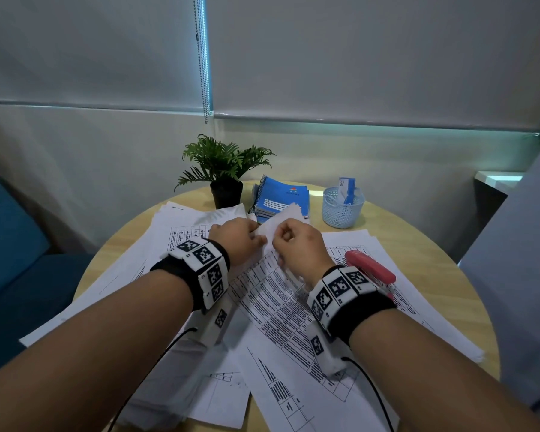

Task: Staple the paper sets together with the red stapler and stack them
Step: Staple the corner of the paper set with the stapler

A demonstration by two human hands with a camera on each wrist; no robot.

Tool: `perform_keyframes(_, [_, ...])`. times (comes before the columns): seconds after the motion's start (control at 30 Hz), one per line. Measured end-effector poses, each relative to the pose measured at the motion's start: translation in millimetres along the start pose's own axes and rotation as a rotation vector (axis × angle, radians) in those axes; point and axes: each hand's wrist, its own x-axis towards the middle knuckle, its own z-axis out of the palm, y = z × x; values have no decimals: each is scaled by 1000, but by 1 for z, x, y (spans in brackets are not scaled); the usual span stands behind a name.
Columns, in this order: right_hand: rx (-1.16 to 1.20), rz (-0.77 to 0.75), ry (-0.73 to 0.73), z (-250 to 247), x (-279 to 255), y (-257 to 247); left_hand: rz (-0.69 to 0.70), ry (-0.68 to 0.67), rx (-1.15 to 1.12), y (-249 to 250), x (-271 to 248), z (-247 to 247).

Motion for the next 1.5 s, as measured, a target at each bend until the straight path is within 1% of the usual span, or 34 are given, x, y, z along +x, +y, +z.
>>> perform_keyframes(0.13, [-61, -21, 49, -5, 6, 0, -14, 1, 60, 2, -3, 5])
perform_keyframes(0.2, [-93, -30, 62, -11, 7, 2, -31, -44, 112, -1, -2, 5])
perform_keyframes(0.23, [-82, -23, 57, -15, 6, 4, -58, -101, 120, -3, 0, 3])
perform_keyframes(0.3, [-81, -7, 33, -24, 4, 8, -105, -257, 102, -7, 0, 3])
perform_keyframes(0.37, [-89, 27, 8, -33, 3, 11, -110, -390, 140, -9, -2, 8])
perform_keyframes(0.43, [-90, 60, -2, -43, 2, 14, -69, -464, 228, -9, -2, 15])
perform_keyframes(0.5, [-112, 61, -1, -56, 1, 15, -29, -523, 312, -11, 3, 21])
perform_keyframes(0.6, [-149, 55, 21, -81, -3, 19, -18, -543, 376, -8, 8, 22])
perform_keyframes(0.7, [-170, 73, 66, -111, -9, 29, -18, -599, 459, -5, 14, 25])
perform_keyframes(0.8, [-277, 75, 104, -148, -14, 42, -25, -615, 500, -6, 21, 28])
perform_keyframes(0.9, [-262, 134, 129, -185, -22, 60, -54, -632, 540, -7, 24, 30])
perform_keyframes(1.07, [-217, 284, 267, -244, -45, 105, -116, -654, 555, -7, 31, 36])
perform_keyframes(1.13, [-259, 332, 306, -262, -56, 125, -132, -647, 558, -7, 33, 38])
perform_keyframes(1.23, [-449, 381, 356, -286, -71, 157, -153, -624, 520, -14, 35, 40])
perform_keyframes(1.3, [-553, 435, 346, -298, -79, 179, -159, -613, 498, -17, 37, 41])
perform_keyframes(1.5, [-780, 608, 234, -315, -98, 232, -184, -624, 431, -22, 38, 40])
